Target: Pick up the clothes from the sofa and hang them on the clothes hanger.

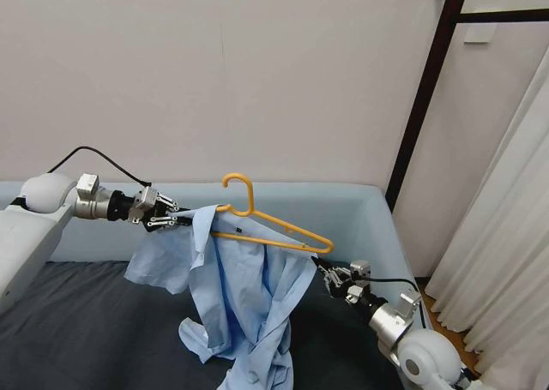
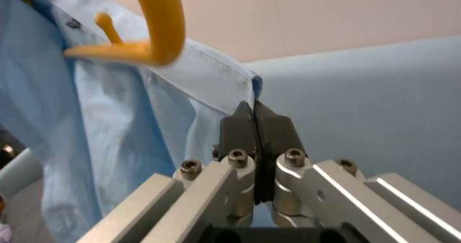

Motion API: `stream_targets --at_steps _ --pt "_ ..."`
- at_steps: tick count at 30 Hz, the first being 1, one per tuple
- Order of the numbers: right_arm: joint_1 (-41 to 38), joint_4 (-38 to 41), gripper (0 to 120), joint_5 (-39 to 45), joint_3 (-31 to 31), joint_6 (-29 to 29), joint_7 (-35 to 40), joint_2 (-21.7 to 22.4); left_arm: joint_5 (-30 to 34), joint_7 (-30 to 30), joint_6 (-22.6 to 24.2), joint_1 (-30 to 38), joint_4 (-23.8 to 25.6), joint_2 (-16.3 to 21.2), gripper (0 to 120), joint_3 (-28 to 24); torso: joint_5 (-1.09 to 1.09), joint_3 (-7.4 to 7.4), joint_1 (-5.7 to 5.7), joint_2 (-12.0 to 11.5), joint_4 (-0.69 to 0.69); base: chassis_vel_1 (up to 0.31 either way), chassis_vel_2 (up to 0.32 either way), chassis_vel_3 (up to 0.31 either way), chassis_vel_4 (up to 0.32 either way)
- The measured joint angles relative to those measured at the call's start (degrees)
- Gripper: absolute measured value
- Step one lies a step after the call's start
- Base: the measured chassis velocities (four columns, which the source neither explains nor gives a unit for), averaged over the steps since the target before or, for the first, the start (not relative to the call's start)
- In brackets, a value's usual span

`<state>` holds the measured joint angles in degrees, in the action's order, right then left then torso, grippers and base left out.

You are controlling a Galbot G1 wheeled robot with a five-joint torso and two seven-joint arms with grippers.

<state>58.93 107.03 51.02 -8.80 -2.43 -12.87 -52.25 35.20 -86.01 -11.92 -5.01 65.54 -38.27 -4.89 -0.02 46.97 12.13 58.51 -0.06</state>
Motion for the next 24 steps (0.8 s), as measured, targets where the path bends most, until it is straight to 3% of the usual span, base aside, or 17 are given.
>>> stream_targets --at_steps 7,9,10,15,24 --pt "-0.9 0.2 0 2.2 -0.3 1.8 -4.3 1.9 -2.1 -1.7 -0.4 6.9 -3.6 -1.9 6 -5.2 0.02 0.0 0.0 0.0 -0.01 0.0 0.0 0.0 0.0" --pt "-1.3 0.2 0 2.5 -0.4 2.1 -5.0 2.7 -2.1 -1.8 -0.8 10.8 -6.0 -3.6 5 -9.3 0.0 0.0 0.0 0.0 0.03 0.0 0.0 0.0 0.0" --pt "-1.7 0.0 0 2.7 -0.6 2.3 -5.3 3.4 -2.0 -1.8 -0.9 13.3 -7.3 -4.7 5 -12.1 -0.01 0.0 0.01 0.0 -0.03 0.0 0.0 0.0 0.0" --pt "-4.3 -2.5 0 3.6 -0.2 2.6 -5.5 5.0 -0.8 -1.8 -1.0 18.1 -9.7 -7.4 5 -17.4 0.02 0.0 0.01 0.0 -0.02 0.0 0.0 0.0 0.0" --pt "-8.4 -8.4 0 6.6 -0.1 4.2 -7.6 6.7 3.7 -1.7 0.2 18.9 -11.6 -9.4 5 -18.1 0.02 0.0 0.01 0.0 0.0 0.0 0.0 0.0 0.0"
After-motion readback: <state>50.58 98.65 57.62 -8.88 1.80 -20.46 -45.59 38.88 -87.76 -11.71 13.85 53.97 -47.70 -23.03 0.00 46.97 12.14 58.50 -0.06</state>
